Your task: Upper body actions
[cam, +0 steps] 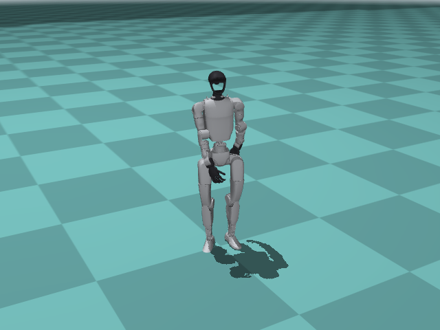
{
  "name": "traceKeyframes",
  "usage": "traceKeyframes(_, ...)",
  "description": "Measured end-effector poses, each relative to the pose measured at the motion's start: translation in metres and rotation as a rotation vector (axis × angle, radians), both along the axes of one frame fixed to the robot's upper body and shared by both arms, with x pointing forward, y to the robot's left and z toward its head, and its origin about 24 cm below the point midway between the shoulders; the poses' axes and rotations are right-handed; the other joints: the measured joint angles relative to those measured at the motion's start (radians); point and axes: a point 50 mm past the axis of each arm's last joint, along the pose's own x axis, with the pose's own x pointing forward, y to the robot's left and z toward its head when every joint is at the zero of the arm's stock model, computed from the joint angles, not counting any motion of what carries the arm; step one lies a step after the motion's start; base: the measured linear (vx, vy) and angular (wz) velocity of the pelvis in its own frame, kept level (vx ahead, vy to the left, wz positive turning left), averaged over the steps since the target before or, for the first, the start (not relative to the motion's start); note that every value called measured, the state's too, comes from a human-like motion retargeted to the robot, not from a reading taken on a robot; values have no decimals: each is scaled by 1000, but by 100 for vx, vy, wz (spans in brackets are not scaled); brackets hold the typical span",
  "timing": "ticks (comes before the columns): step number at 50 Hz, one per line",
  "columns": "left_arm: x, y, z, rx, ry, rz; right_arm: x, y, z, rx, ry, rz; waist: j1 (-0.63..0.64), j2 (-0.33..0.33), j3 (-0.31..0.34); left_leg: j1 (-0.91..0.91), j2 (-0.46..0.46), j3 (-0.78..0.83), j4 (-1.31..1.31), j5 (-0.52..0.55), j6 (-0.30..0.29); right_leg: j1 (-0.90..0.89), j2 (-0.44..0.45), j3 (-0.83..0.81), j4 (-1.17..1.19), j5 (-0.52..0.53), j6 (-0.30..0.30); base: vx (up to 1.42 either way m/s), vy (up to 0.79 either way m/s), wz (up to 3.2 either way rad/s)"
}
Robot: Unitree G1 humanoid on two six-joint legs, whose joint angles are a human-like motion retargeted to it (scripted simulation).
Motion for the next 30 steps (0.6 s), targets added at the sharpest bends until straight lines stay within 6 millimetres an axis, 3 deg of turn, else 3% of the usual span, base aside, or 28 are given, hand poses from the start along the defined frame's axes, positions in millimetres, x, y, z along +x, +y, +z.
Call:
traceKeyframes(3,-49,-11,27,-33,154,92,36,23,22,107,-133,29,-3,1,7,-3,3,-3,1,-1,-2,-3,1,1,1,0,2,-2,-4,2)
traceKeyframes(6,-75,-22,46,-38,266,175,53,36,37,163,-220,60,-5,-1,13,-1,4,-1,0,-3,-3,-2,2,1,0,1,2,0,0,0)
traceKeyframes(10,-70,-30,42,-17,257,227,49,37,35,157,-240,87,-13,-5,10,-2,5,4,0,-5,-2,-4,3,1,-2,4,2,0,0,0)
traceKeyframes(13,-39,-26,21,10,158,197,25,23,17,101,-165,74,-20,-9,3,-4,3,4,0,-6,-1,-3,2,-7,-5,5,0,0,0,0)
traceKeyframes(17,37,-13,-16,88,-41,96,-33,-14,-14,-49,34,13,-26,-18,-7,-11,-2,-5,0,-4,2,0,-1,-22,-9,4,1,0,0,0)
traceKeyframes(22,171,-1,-39,166,-385,-43,-138,-81,-33,-324,398,-85,-19,-31,-15,-17,-4,-8,2,-5,5,6,-5,-43,-14,7,3,0,0,0)
traceKeyframes(26,282,0,-28,268,-723,-144,-220,-116,-27,-481,619,-233,-22,-37,-18,-21,-5,-1,4,-8,7,5,-9,-55,-18,10,1,0,0,0)
traceKeyframes(30,374,-1,8,416,-1046,-239,-275,-131,-14,-548,723,-418,-35,-36,-19,-23,-6,9,5,-14,8,0,-13,-53,-17,11,-1,0,0,0)
